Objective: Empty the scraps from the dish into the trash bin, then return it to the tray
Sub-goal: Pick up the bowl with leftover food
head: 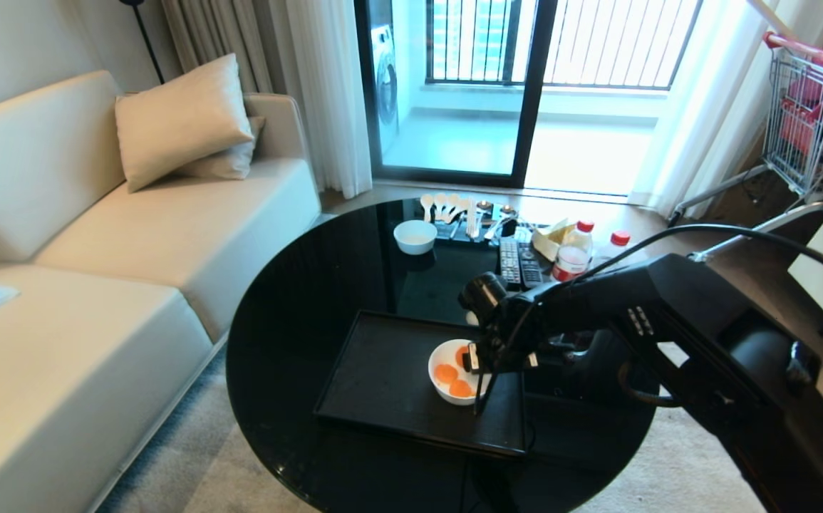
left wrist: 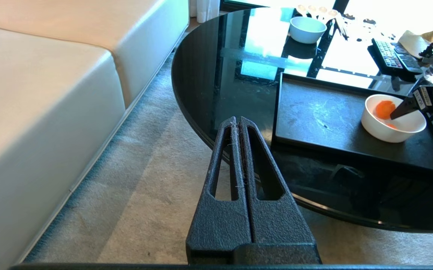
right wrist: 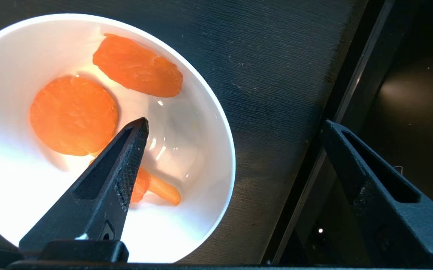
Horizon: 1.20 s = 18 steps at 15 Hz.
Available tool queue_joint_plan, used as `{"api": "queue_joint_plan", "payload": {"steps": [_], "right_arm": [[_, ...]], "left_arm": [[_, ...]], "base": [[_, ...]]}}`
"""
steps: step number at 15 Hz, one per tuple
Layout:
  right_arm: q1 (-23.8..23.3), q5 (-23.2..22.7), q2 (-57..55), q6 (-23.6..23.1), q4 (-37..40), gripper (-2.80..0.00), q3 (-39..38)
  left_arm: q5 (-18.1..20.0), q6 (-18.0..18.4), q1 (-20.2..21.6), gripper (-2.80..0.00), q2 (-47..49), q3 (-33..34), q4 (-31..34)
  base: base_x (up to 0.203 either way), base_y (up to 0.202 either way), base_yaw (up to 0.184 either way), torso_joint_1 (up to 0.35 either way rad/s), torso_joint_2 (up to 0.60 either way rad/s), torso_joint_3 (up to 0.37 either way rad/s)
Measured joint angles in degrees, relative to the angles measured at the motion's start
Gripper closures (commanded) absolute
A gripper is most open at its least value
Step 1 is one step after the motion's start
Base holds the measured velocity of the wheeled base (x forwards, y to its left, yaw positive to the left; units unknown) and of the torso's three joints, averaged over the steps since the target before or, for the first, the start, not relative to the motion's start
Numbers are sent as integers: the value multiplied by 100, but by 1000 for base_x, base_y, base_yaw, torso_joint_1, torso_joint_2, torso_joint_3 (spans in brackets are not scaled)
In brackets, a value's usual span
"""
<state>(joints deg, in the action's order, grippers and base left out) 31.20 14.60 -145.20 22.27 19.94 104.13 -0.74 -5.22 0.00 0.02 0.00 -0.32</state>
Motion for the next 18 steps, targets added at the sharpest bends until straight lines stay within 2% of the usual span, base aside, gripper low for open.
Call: {"api": "queue_joint_plan", "payload": {"steps": [5, 6, 18], "right_arm": [[-11, 0, -94, 2, -2, -280, 2], [-11, 2, -105, 2, -2, 0, 2], [-5, -17, -174, 5, -29, 0, 5]], "left_arm": [[0, -1, 0, 0, 0, 0, 1], [-1, -1, 0, 0, 0, 0, -1], [-2, -2, 0, 0, 0, 0, 1]], "base": [[0, 0, 0, 0, 0, 0], [0, 0, 0, 0, 0, 0], [0, 0, 0, 0, 0, 0]]}}
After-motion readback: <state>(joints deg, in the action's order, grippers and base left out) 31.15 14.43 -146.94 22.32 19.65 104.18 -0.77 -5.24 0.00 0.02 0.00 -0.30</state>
